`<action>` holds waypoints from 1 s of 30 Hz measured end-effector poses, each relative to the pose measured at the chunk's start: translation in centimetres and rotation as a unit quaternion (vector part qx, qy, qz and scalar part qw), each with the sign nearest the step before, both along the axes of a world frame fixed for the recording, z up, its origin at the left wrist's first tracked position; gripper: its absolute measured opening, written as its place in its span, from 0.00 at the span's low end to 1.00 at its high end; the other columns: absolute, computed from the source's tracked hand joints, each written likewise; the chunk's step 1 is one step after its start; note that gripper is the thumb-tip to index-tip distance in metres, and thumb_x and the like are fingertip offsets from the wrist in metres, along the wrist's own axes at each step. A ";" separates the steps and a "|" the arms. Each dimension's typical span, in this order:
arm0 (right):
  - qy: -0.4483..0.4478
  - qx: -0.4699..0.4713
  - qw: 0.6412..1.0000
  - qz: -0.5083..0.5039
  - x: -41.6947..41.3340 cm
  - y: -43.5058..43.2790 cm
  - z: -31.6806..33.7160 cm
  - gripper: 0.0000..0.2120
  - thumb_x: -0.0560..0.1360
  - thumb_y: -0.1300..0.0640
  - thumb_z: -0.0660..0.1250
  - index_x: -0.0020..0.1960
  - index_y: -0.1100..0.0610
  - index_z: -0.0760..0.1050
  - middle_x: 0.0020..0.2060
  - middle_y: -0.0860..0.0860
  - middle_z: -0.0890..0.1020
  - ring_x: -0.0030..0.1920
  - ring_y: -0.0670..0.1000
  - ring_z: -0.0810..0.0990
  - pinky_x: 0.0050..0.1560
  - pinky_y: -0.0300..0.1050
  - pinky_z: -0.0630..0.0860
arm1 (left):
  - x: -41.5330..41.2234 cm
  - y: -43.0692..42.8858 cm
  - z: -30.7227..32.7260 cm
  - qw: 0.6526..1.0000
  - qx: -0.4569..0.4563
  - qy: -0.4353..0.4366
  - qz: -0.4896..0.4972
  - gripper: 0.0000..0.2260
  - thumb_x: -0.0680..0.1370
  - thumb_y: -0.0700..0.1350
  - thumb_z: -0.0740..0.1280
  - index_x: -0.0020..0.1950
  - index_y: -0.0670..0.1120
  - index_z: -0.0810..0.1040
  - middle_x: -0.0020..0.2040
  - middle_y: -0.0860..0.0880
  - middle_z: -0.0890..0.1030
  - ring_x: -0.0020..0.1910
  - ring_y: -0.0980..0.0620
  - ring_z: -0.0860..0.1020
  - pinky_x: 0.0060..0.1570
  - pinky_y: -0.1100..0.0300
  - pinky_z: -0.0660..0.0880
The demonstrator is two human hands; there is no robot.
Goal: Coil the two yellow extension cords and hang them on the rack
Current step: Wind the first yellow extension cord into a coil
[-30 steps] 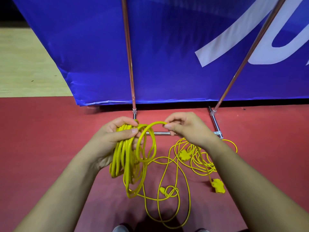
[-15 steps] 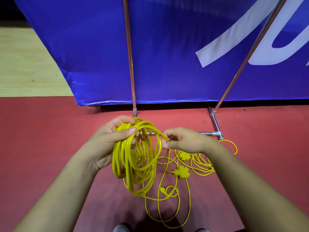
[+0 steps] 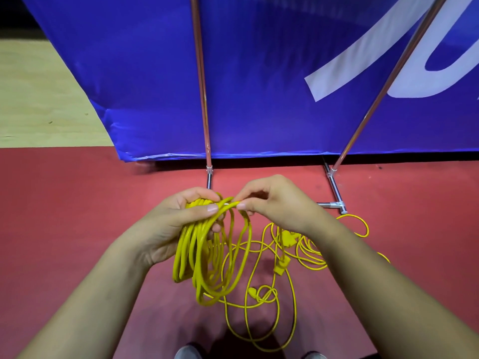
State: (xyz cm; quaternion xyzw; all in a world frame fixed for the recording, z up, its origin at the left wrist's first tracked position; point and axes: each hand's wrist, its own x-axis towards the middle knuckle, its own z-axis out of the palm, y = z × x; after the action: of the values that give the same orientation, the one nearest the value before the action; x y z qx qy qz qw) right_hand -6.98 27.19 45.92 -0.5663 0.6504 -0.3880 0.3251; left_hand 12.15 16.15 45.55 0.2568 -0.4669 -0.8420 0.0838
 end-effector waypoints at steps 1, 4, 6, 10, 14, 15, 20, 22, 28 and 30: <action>0.012 -0.011 1.000 0.001 0.4 -0.1 0.2 0.02 0.74 0.62 0.71 0.44 0.58 0.82 0.31 0.51 0.80 0.33 0.48 0.77 0.39 0.44 0.74 | 0.0 0.1 0.1 1.000 -0.001 0.001 -0.005 0.25 0.54 0.45 0.84 0.48 0.45 0.81 0.38 0.39 0.80 0.30 0.47 0.79 0.29 0.57 0.78; -0.008 -0.011 1.000 0.002 0.3 0.1 -0.1 0.02 0.74 0.60 0.72 0.44 0.58 0.79 0.31 0.52 0.79 0.33 0.47 0.75 0.37 0.45 0.73 | -0.1 0.2 0.2 1.000 -0.007 0.025 -0.010 0.25 0.55 0.41 0.84 0.48 0.44 0.79 0.37 0.40 0.78 0.28 0.48 0.76 0.28 0.59 0.76; -0.016 0.054 0.998 0.032 -0.6 0.3 -1.6 0.04 0.75 0.60 0.71 0.44 0.59 0.77 0.31 0.50 0.76 0.33 0.45 0.72 0.37 0.43 0.71 | 0.0 0.1 0.3 0.999 -0.007 0.049 -0.003 0.25 0.55 0.41 0.84 0.48 0.43 0.78 0.37 0.40 0.78 0.28 0.49 0.76 0.28 0.59 0.76; 0.017 0.162 0.981 0.101 -2.1 0.9 -5.2 0.06 0.75 0.54 0.67 0.47 0.57 0.77 0.42 0.62 0.79 0.42 0.46 0.74 0.50 0.53 0.74 | -0.1 0.1 0.0 0.998 -0.008 0.052 0.018 0.25 0.54 0.42 0.84 0.47 0.44 0.78 0.35 0.41 0.78 0.28 0.49 0.76 0.30 0.59 0.76; -0.093 0.120 0.988 0.003 -2.4 0.9 -5.1 0.03 0.79 0.63 0.64 0.49 0.59 0.77 0.38 0.58 0.81 0.39 0.47 0.78 0.46 0.41 0.74 | 0.0 -0.5 0.0 0.998 0.000 0.018 0.060 0.26 0.50 0.43 0.85 0.44 0.46 0.80 0.36 0.41 0.78 0.27 0.50 0.77 0.29 0.59 0.77; -0.125 0.090 0.988 -0.024 -2.3 0.8 -4.6 0.04 0.79 0.64 0.63 0.49 0.59 0.77 0.36 0.58 0.78 0.37 0.49 0.77 0.44 0.41 0.75 | 0.0 -0.7 0.1 0.998 0.001 0.017 0.063 0.27 0.50 0.44 0.85 0.45 0.46 0.81 0.36 0.40 0.78 0.27 0.50 0.77 0.29 0.59 0.77; -0.044 -0.021 0.997 -0.058 -0.9 -0.1 -1.6 0.11 0.80 0.59 0.63 0.53 0.47 0.82 0.27 0.44 0.70 0.30 0.45 0.66 0.33 0.39 0.64 | 0.6 -0.9 0.4 0.999 -0.018 0.031 0.023 0.35 0.55 0.44 0.83 0.60 0.46 0.77 0.41 0.39 0.80 0.31 0.46 0.78 0.32 0.57 0.78; -0.003 -0.035 0.998 -0.048 -0.4 -0.2 -0.8 0.11 0.80 0.59 0.63 0.54 0.48 0.82 0.28 0.45 0.73 0.31 0.42 0.66 0.35 0.37 0.64 | 0.7 -0.9 0.4 0.999 -0.016 0.037 0.025 0.36 0.55 0.44 0.83 0.61 0.46 0.78 0.42 0.38 0.80 0.31 0.45 0.78 0.33 0.56 0.79; 0.145 -0.054 0.988 0.021 0.9 0.0 0.0 0.10 0.77 0.59 0.65 0.54 0.54 0.83 0.35 0.44 0.76 0.39 0.41 0.74 0.43 0.33 0.68 | 0.6 -0.4 0.5 0.999 -0.024 0.033 0.022 0.35 0.55 0.43 0.83 0.60 0.46 0.78 0.43 0.39 0.79 0.30 0.45 0.78 0.32 0.57 0.78; 0.165 -0.077 0.983 0.029 2.0 0.0 0.5 0.08 0.76 0.58 0.65 0.53 0.57 0.81 0.37 0.41 0.74 0.40 0.40 0.72 0.44 0.31 0.67 | 0.4 0.0 0.4 0.997 -0.072 0.012 -0.010 0.32 0.58 0.40 0.81 0.61 0.45 0.76 0.42 0.38 0.77 0.30 0.46 0.77 0.31 0.57 0.78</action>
State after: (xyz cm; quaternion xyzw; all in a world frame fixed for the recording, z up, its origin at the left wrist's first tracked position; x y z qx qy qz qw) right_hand -5.00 27.20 46.40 -0.6648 0.6465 -0.3285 0.1795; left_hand 12.51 16.18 45.93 0.2352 -0.5276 -0.8102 0.0992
